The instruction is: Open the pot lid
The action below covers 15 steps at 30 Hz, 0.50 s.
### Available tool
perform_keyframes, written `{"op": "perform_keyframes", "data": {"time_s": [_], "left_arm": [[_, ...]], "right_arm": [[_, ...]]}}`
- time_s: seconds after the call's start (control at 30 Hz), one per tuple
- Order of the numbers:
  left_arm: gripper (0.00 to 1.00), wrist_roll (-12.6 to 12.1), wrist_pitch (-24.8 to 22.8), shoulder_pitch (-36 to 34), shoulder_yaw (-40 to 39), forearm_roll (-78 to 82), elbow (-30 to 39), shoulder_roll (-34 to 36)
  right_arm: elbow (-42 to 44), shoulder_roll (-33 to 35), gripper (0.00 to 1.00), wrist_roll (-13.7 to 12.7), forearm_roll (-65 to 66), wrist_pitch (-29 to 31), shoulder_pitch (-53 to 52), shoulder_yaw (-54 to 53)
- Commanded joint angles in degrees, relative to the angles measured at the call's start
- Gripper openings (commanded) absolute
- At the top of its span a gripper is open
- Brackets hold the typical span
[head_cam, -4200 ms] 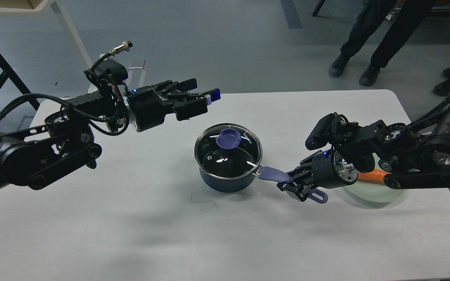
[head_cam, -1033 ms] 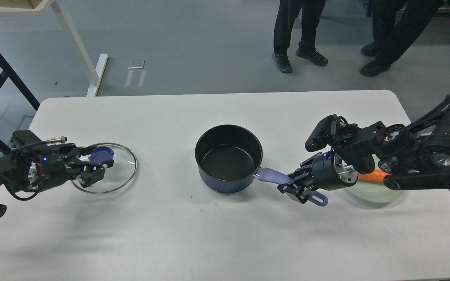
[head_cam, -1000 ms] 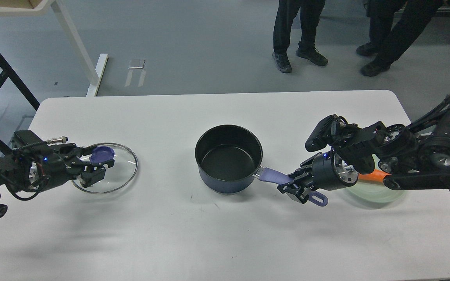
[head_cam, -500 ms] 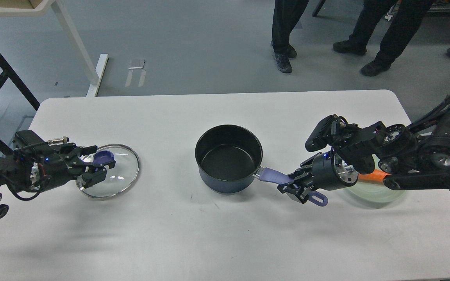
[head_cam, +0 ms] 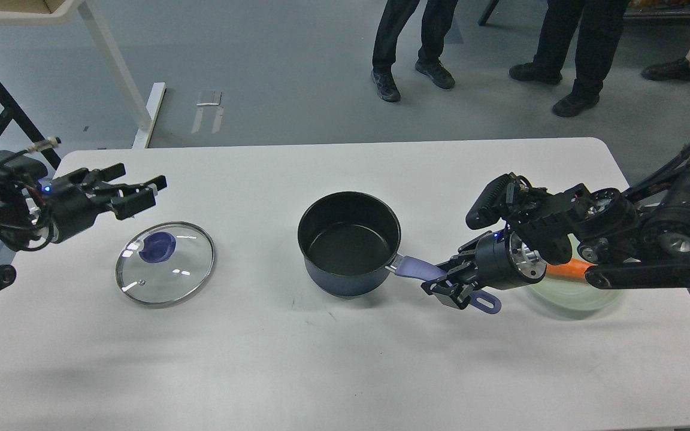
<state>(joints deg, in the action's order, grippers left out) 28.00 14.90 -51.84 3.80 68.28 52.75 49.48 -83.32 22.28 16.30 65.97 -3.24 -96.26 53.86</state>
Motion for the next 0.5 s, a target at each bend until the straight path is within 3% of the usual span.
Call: {"op": "perform_keyframes", "data": {"time_s": [0.0,0.03,0.17,0.47], "left_arm": [[0.99,0.0,-2.1,-3.1,-0.1,-13.7,0.0,0.4],[0.99,0.0,-4.2,-4.0,-0.1,-17.5,0.1,0.4],[0.99,0.0,-11.7,-6.8,-2.7,-35.3,-0.1,0.3],[0.99,0.0,-15.8,-7.3,-6.3,-61.0,-0.4,-2.3]], "right_arm": [[0.4,1.7,0.93,0.0,-0.1,0.0,0.0,-2.6],[0.7,2.9,0.97,0.0,-0.1,0.0,0.0,-4.0],[2.4,10.2,0.98,0.0,-1.5,0.1,0.8,-14.6],[6.8,20.8,0.99,0.0,-11.9,0.1,14.6,-50.4]]}}
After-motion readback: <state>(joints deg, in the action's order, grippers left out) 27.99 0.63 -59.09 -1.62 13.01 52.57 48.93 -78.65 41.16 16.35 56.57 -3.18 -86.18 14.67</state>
